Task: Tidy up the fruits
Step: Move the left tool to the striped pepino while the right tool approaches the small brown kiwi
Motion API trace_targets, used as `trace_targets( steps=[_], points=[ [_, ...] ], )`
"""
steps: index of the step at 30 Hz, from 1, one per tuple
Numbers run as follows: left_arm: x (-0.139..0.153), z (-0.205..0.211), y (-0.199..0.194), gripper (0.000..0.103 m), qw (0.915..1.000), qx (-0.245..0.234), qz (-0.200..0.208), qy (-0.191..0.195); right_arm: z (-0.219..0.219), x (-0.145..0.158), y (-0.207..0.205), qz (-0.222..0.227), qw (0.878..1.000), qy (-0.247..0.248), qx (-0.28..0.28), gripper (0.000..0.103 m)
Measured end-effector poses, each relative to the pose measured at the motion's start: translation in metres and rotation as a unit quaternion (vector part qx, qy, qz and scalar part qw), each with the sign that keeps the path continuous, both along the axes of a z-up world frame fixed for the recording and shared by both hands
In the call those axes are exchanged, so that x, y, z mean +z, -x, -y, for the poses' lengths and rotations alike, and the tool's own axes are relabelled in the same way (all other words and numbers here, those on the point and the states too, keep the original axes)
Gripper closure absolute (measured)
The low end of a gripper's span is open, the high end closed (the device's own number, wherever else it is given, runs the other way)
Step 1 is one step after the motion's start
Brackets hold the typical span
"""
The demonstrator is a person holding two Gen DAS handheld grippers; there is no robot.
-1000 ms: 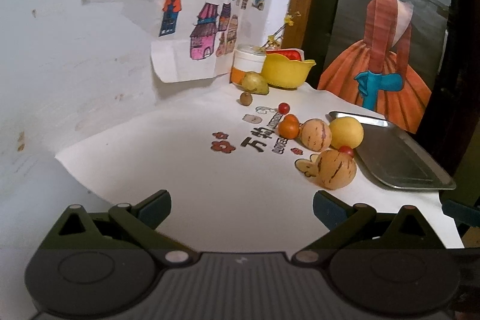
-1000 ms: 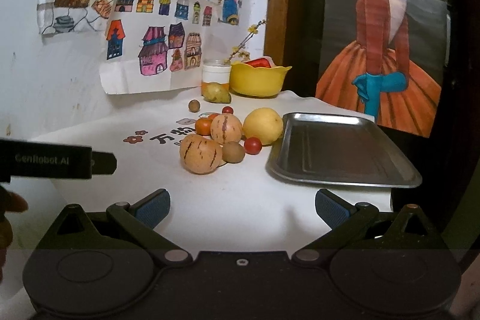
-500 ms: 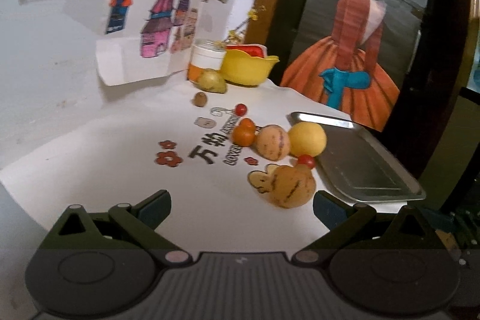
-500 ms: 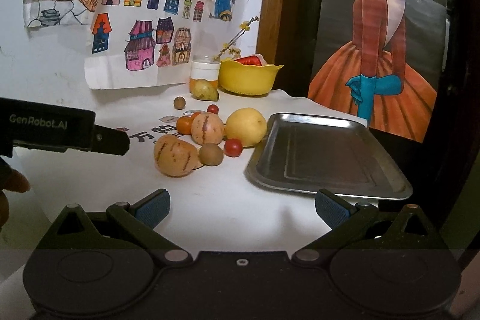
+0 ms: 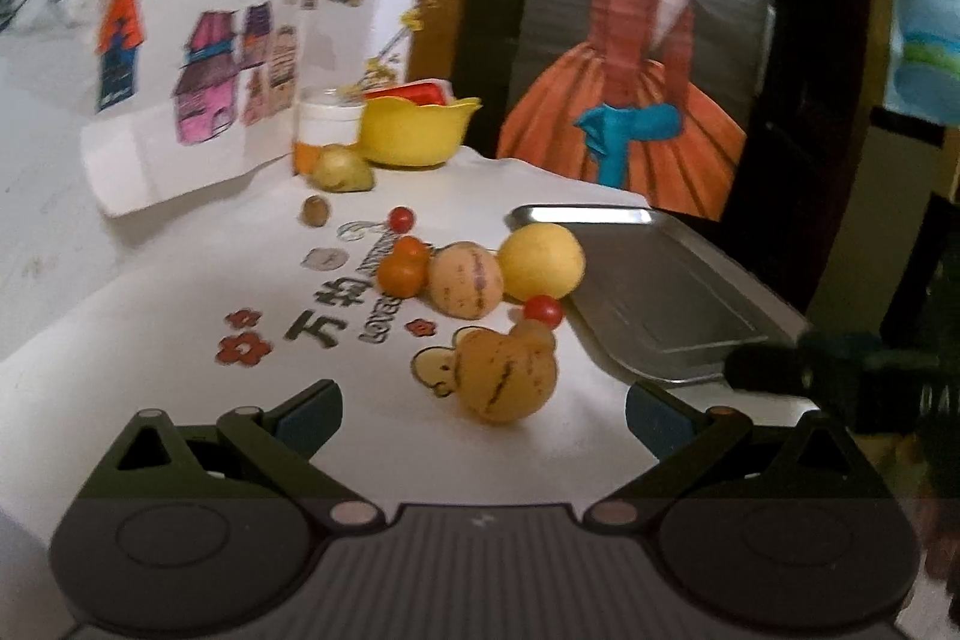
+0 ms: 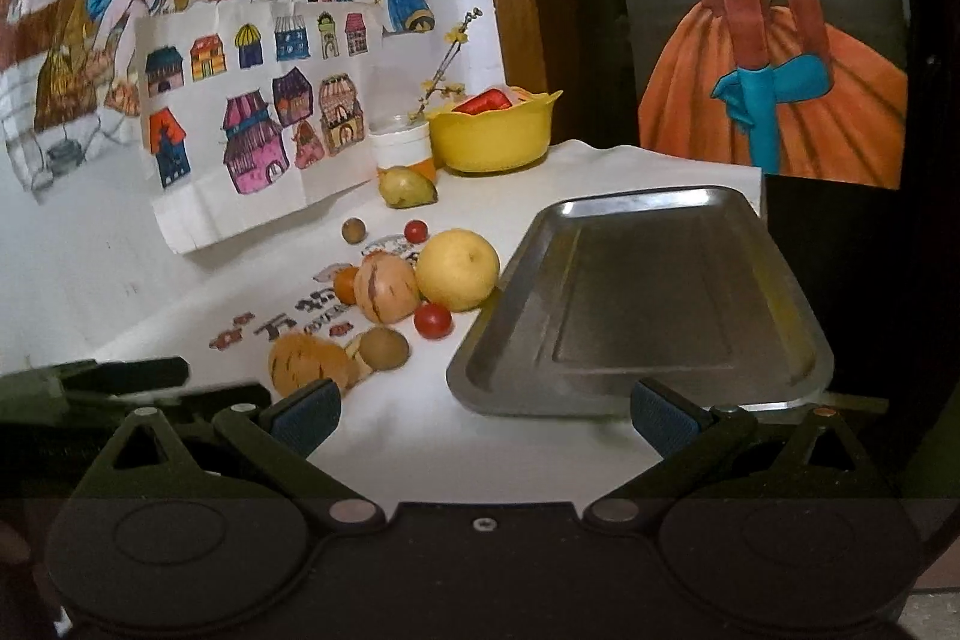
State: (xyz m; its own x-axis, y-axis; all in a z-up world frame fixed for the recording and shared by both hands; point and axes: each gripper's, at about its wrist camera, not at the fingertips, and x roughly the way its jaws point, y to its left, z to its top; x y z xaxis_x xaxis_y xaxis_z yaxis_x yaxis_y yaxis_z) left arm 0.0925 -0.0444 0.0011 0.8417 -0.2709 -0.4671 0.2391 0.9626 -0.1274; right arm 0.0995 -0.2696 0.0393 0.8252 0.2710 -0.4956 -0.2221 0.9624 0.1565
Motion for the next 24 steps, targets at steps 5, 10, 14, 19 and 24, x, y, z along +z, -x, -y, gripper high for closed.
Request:
trace_targets(
  steps=[5, 10, 14, 19, 24],
  points=[
    [-0.001, 0.009, -0.008, 0.0, 0.9995, -0.017, 0.001, -0.026, -0.005, 0.007, -0.016, -0.004, 0.999, -0.009, 0.032, 0.001],
    [-0.004, 0.014, -0.013, 0.001, 0.9986, -0.026, -0.002, -0.046, -0.016, 0.008, -0.034, -0.018, 0.997, -0.032, 0.074, 0.006],
    [-0.006, 0.015, -0.017, 0.006, 0.998, -0.035, -0.004, -0.053, -0.023, 0.008, -0.052, -0.036, 0.994, -0.045, 0.092, 0.013],
    [-0.01, 0.013, -0.021, 0.014, 0.9976, -0.047, -0.003, -0.05, -0.029, 0.004, -0.068, -0.043, 0.995, -0.04, 0.083, 0.031],
    [-0.011, 0.008, -0.027, 0.027, 0.9978, -0.054, -0.004, -0.038, -0.034, -0.004, -0.079, -0.057, 0.994, -0.042, 0.082, 0.042]
  ],
)
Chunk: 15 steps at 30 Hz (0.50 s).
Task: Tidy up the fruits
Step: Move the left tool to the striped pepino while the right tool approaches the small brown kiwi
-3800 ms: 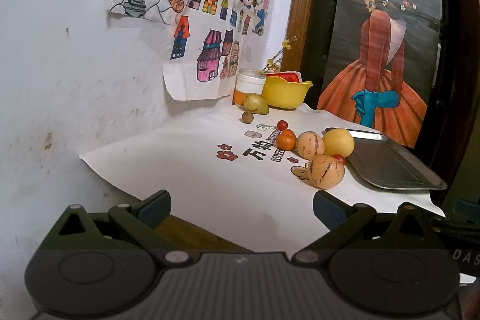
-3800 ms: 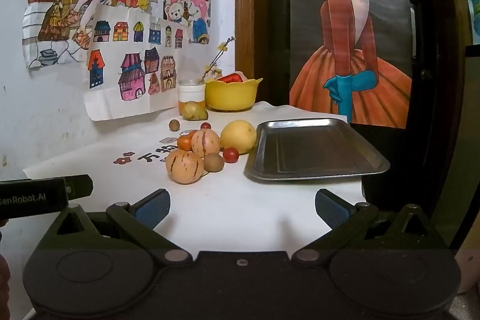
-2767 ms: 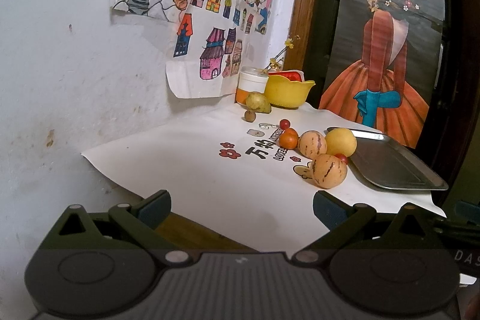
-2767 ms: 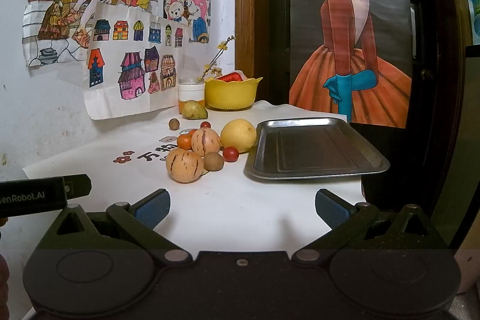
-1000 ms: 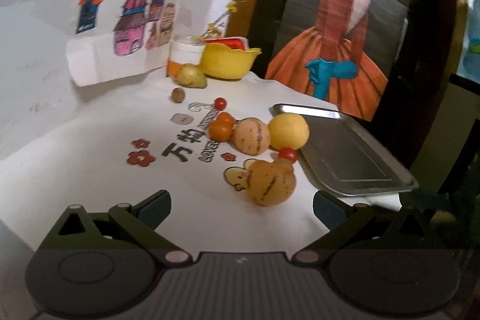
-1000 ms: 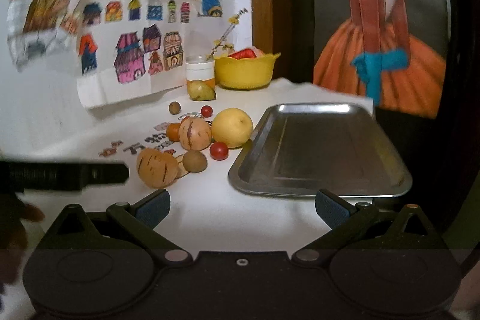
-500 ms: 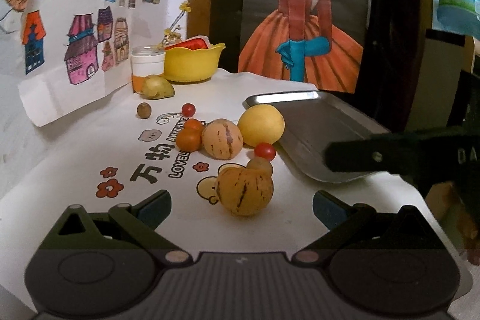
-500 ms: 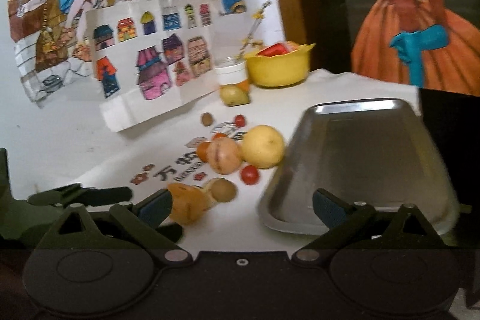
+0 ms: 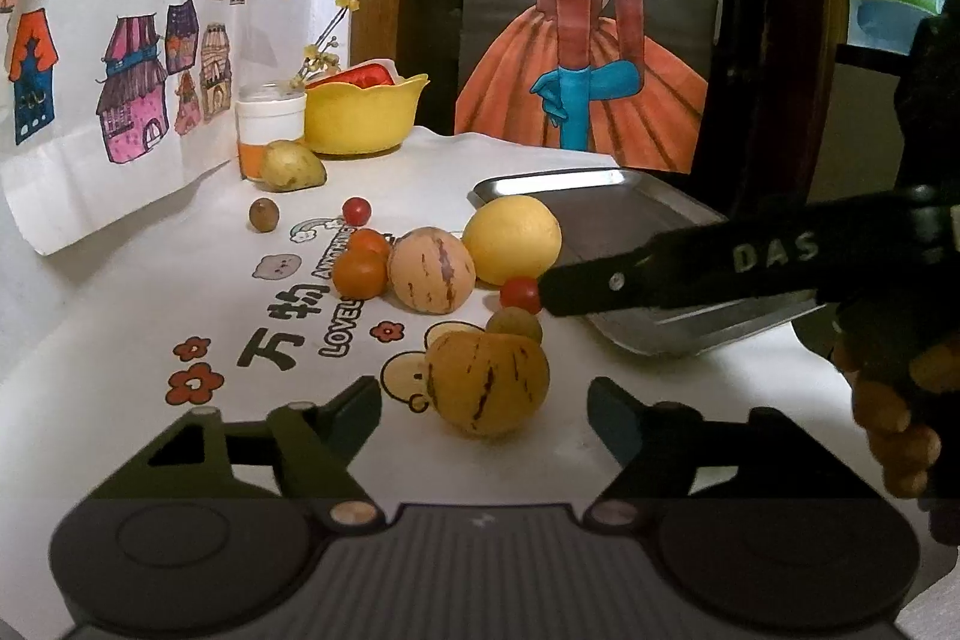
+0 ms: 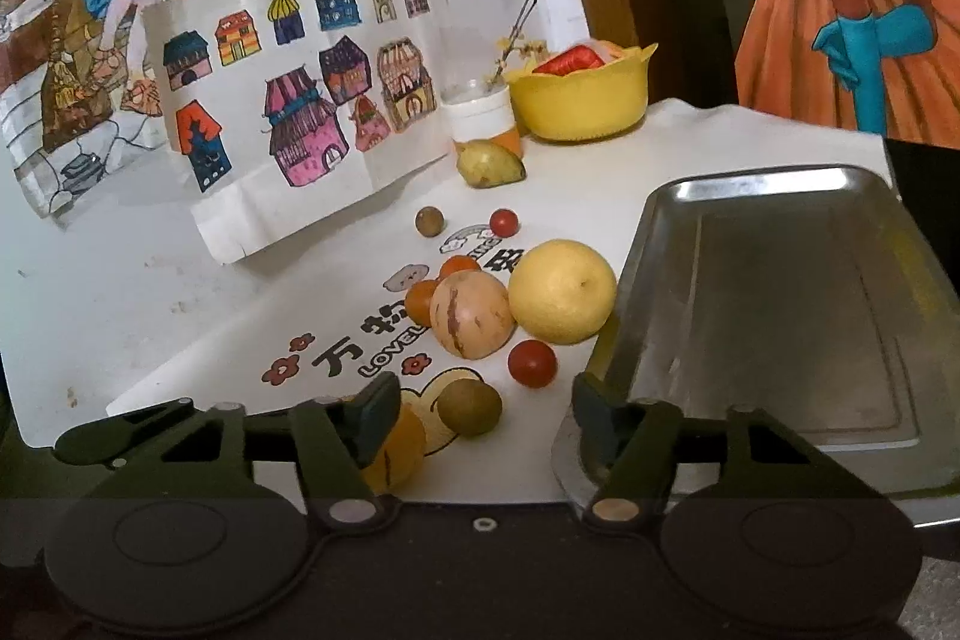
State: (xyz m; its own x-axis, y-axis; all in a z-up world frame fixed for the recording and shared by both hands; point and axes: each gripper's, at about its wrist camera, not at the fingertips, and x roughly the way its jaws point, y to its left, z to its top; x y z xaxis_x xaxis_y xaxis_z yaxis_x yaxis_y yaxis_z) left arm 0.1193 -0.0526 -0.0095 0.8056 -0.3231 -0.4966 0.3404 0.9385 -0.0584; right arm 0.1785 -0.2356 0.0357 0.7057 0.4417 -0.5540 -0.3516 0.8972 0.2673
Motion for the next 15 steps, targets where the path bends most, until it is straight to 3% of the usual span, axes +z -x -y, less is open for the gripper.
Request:
trace_targets(
  steps=[6, 15],
  points=[
    [0.0, 0.0, -0.007, 0.041, 0.9999, -0.007, -0.003, 0.009, -0.006, -0.004, -0.01, -0.01, 1.0, 0.006, 0.008, 0.051],
    [-0.003, 0.0, -0.011, 0.052, 0.9998, -0.007, -0.011, 0.017, -0.011, -0.013, -0.025, -0.044, 0.999, -0.015, 0.017, 0.055]
  ],
)
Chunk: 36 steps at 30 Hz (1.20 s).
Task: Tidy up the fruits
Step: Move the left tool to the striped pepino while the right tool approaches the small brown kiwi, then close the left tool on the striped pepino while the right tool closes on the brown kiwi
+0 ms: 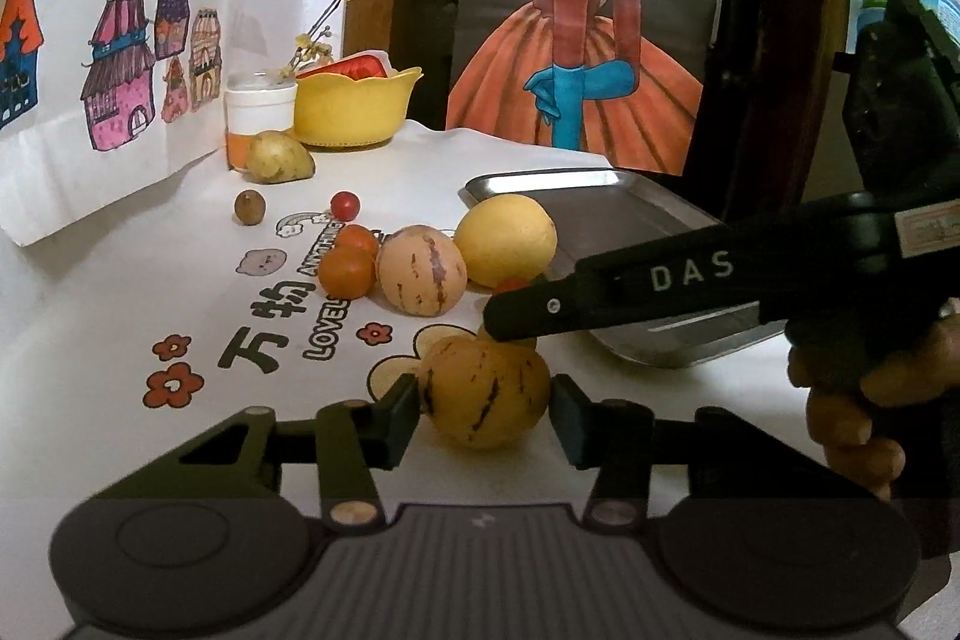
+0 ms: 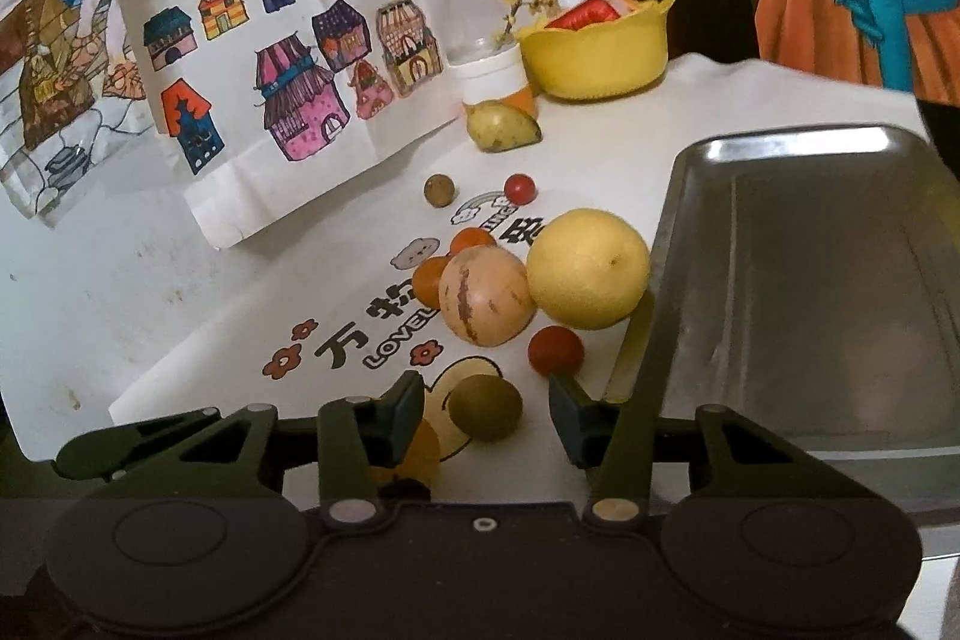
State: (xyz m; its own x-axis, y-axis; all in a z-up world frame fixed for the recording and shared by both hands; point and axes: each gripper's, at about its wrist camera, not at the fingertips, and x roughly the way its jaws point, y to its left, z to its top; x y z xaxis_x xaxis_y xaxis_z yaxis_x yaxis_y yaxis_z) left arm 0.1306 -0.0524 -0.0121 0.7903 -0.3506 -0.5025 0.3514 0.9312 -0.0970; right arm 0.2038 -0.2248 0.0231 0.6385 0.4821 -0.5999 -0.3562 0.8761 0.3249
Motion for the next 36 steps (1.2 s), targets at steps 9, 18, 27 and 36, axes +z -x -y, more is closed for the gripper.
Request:
trace_targets(
  steps=[9, 18, 27, 36],
  points=[
    [0.001, -0.007, 0.005, 0.053, 0.9998, 0.021, -0.004, 0.004, -0.005, -0.003, -0.006, -0.01, 1.0, 0.006, -0.003, 0.057],
    [0.004, -0.014, 0.008, 0.053, 0.9993, 0.038, -0.002, -0.006, -0.013, -0.01, -0.011, -0.019, 1.0, 0.017, 0.001, 0.063],
    [0.003, -0.01, 0.001, 0.052, 0.9994, 0.03, 0.001, -0.014, -0.013, -0.01, -0.012, -0.017, 1.0, 0.021, -0.004, 0.071],
    [0.001, -0.008, -0.005, 0.052, 0.9995, 0.027, 0.005, -0.014, -0.011, -0.01, -0.012, -0.019, 1.0, 0.016, -0.004, 0.071]
  ],
)
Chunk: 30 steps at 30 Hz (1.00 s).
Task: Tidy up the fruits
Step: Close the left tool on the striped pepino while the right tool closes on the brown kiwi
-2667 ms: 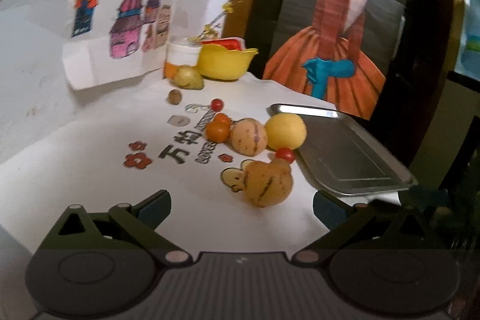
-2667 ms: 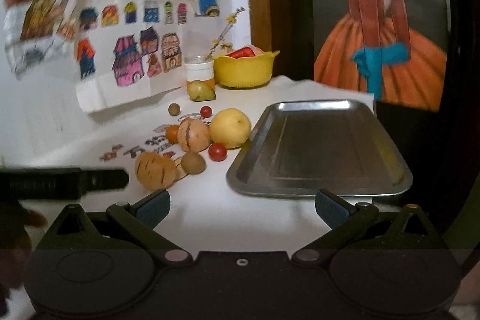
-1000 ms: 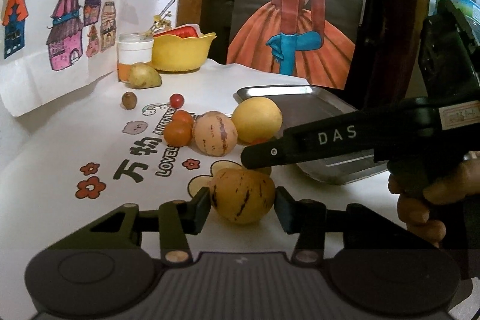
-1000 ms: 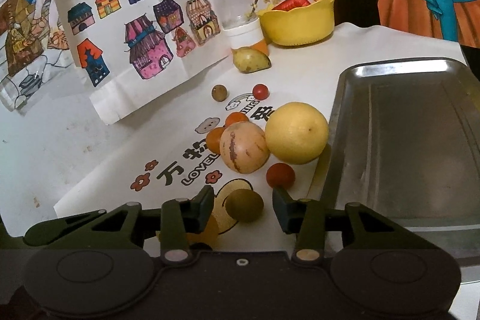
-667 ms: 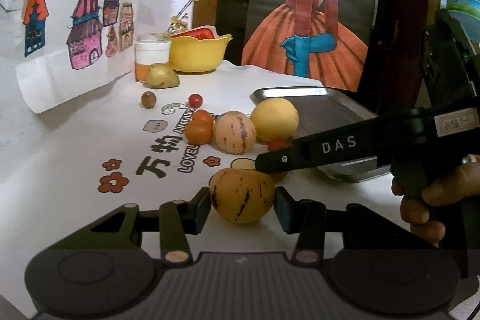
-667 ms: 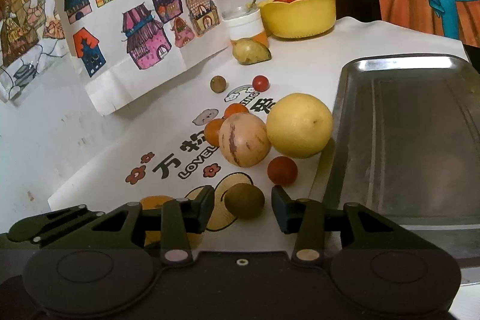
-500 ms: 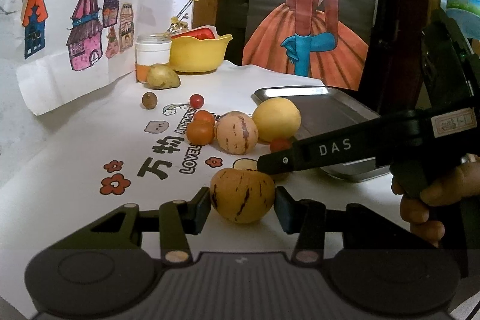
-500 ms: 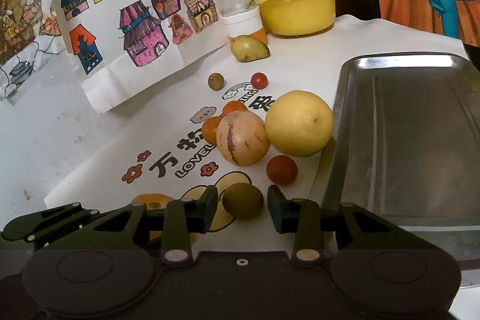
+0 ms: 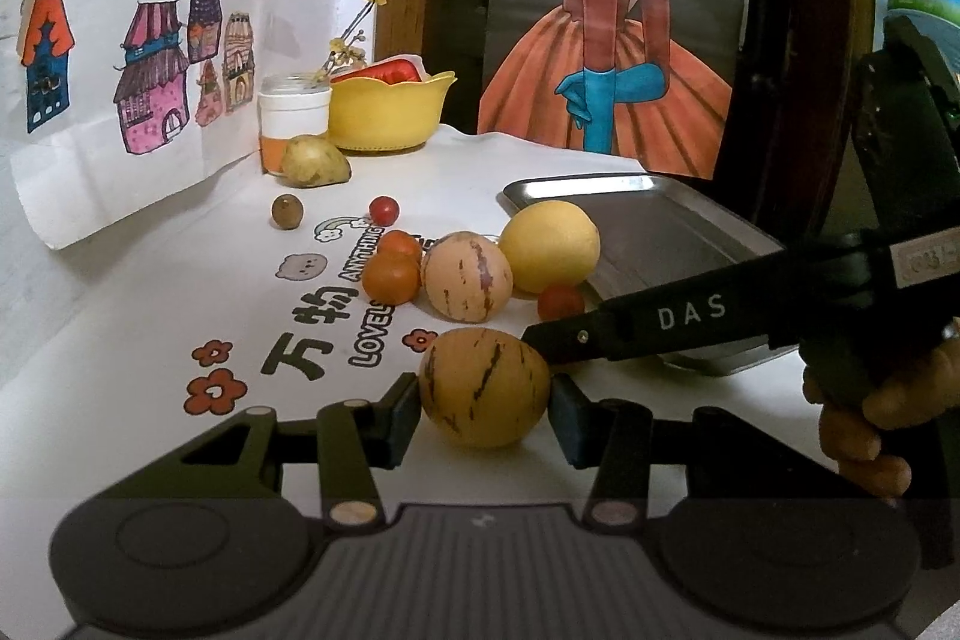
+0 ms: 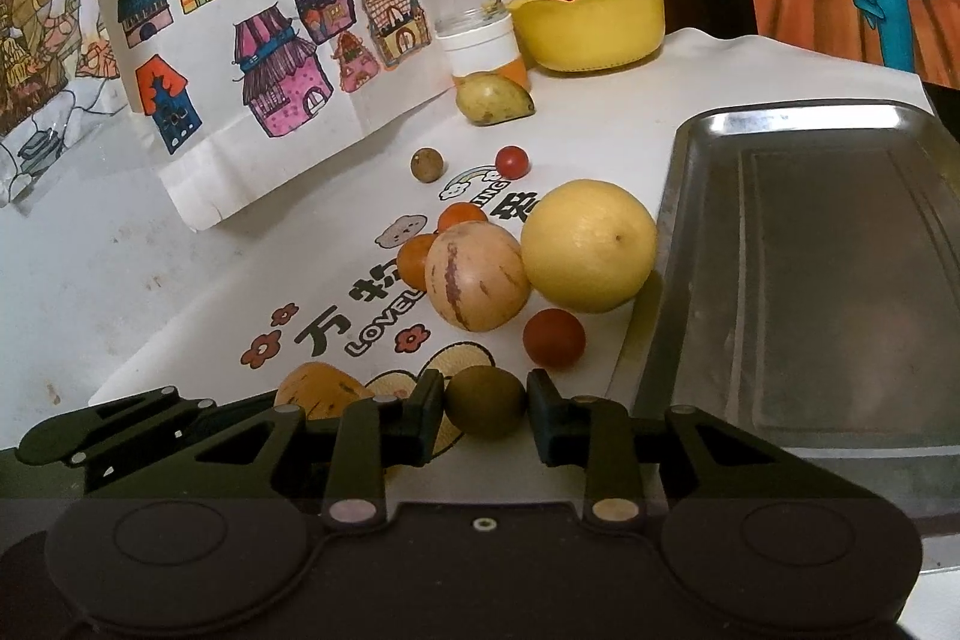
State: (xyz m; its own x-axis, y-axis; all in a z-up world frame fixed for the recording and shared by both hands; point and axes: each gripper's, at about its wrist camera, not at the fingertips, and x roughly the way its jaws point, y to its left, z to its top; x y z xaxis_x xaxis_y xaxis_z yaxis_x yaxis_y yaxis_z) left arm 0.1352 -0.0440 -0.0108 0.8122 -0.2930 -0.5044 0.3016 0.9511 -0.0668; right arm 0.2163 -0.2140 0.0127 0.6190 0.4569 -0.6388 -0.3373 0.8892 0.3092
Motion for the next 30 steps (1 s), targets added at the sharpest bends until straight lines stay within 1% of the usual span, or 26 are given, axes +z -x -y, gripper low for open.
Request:
trace_targets(
  steps=[8, 17, 24, 30],
  points=[
    [-0.001, 0.002, -0.003, 0.053, 1.0, -0.001, -0.001, -0.001, 0.004, 0.0, 0.002, -0.002, 1.0, -0.008, -0.002, 0.071],
    [0.003, 0.002, 0.004, 0.054, 1.0, 0.002, 0.0, 0.001, 0.006, 0.001, 0.007, -0.001, 1.0, -0.008, -0.001, 0.071],
    [0.017, 0.001, 0.018, 0.055, 0.9995, 0.015, 0.02, 0.017, 0.021, 0.013, 0.031, 0.012, 1.0, -0.017, -0.007, 0.071],
    [0.034, 0.011, 0.033, 0.055, 0.9989, 0.006, 0.043, 0.015, 0.052, 0.035, 0.062, 0.034, 0.999, -0.02, -0.028, 0.071]
  ],
)
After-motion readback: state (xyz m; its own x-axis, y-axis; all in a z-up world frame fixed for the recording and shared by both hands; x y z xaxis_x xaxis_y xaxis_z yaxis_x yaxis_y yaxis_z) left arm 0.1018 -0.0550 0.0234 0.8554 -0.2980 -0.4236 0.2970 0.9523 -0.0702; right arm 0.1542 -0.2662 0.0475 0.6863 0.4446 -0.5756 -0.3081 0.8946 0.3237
